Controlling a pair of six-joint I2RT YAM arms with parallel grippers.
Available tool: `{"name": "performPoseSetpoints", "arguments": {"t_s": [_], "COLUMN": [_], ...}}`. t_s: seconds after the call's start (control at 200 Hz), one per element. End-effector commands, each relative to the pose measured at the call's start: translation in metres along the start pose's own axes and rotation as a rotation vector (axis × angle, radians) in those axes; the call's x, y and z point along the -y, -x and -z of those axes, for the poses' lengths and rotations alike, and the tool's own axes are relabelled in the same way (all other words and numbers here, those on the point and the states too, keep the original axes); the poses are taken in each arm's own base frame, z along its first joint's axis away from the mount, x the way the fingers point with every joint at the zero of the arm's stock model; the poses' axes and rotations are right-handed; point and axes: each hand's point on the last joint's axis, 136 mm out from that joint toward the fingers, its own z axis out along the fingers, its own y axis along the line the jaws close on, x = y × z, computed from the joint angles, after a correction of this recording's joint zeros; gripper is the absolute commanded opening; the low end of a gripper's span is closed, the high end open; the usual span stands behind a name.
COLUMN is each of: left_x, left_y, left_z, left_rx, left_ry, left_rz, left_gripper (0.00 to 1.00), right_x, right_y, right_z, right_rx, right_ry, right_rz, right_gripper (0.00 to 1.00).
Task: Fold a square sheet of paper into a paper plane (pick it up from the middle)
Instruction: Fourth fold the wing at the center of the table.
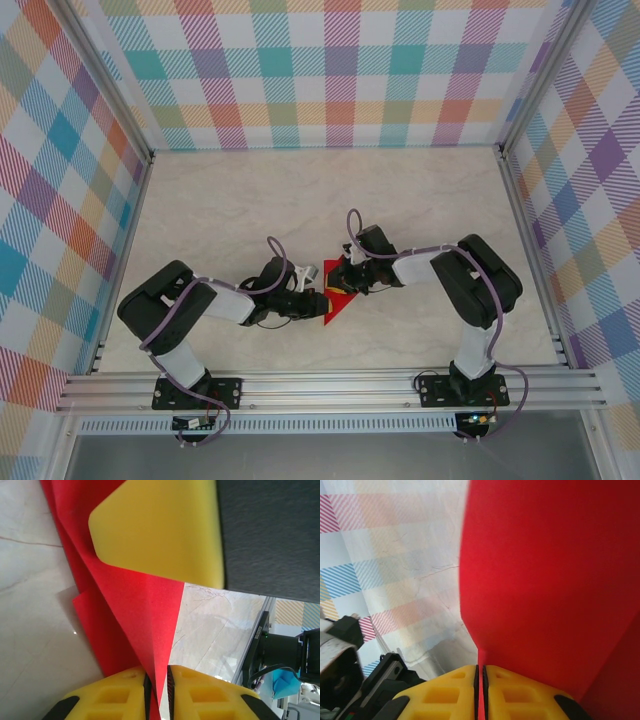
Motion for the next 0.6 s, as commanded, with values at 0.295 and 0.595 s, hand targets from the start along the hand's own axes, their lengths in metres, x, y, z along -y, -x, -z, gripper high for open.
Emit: {"name": "performPoseSetpoints", "arguments": {"t_s": [0.295, 0.595], "left_x": [-0.045, -0.066], "left_y": [-0.013, -0.021], "left_z": [0.007, 0.007], "left_rx": [-0.015, -0.024], "left_ry": [0.213, 0.294], "left_rz": [0.062, 0.130], "left_gripper": [0.06, 0.00], "right_x": [-0.004, -0.026], "right_y": [0.008, 0.015], "right_z": [-0.001, 0.034], "right_rx": [0.015, 0.111], "right_ry": [0.024, 0.031], "right_rz": [0.013, 0.059], "right_gripper": [0.13, 0.15]}}
